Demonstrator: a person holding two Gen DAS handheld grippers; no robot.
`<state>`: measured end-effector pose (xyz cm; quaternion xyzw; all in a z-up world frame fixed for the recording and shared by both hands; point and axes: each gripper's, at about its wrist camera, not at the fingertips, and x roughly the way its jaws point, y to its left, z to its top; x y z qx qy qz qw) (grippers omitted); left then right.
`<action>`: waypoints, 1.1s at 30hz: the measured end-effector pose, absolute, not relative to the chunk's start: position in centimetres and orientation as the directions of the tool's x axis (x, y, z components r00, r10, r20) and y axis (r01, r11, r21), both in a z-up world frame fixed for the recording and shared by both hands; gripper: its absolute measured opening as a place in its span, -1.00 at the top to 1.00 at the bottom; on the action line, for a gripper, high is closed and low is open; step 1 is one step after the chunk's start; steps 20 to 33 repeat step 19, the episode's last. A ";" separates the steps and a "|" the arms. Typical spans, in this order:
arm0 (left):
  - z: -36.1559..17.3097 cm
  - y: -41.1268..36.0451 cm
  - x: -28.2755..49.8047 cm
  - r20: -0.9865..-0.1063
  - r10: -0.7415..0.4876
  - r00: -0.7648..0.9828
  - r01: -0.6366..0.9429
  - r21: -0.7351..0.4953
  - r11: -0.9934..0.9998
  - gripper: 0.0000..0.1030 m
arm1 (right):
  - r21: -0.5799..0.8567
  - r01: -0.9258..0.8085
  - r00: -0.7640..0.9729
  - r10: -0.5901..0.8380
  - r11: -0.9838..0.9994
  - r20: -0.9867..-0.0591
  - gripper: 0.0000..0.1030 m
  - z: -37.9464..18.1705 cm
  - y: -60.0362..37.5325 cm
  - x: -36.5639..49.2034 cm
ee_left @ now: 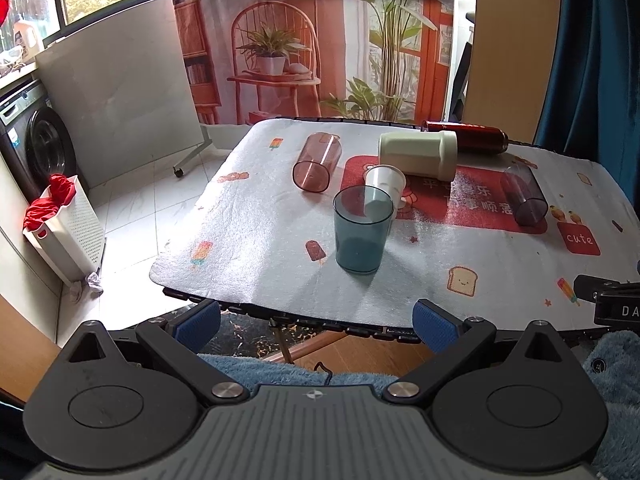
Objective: Flip cup upright
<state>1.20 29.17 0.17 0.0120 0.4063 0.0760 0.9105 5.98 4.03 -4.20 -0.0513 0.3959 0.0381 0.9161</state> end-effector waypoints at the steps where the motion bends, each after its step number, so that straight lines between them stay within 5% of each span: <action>1: 0.1 29.2 1.2 -0.738 0.148 0.658 -0.129 0.084 0.988 -1.00 | -0.063 -0.109 0.683 0.029 0.992 -0.730 -0.99 -4.3 4.0 6.0; 33: 0.0 29.1 1.1 -0.736 0.151 0.660 -0.130 0.086 0.988 -1.00 | -0.062 -0.106 0.678 0.027 0.992 -0.734 -0.99 -4.5 4.0 6.0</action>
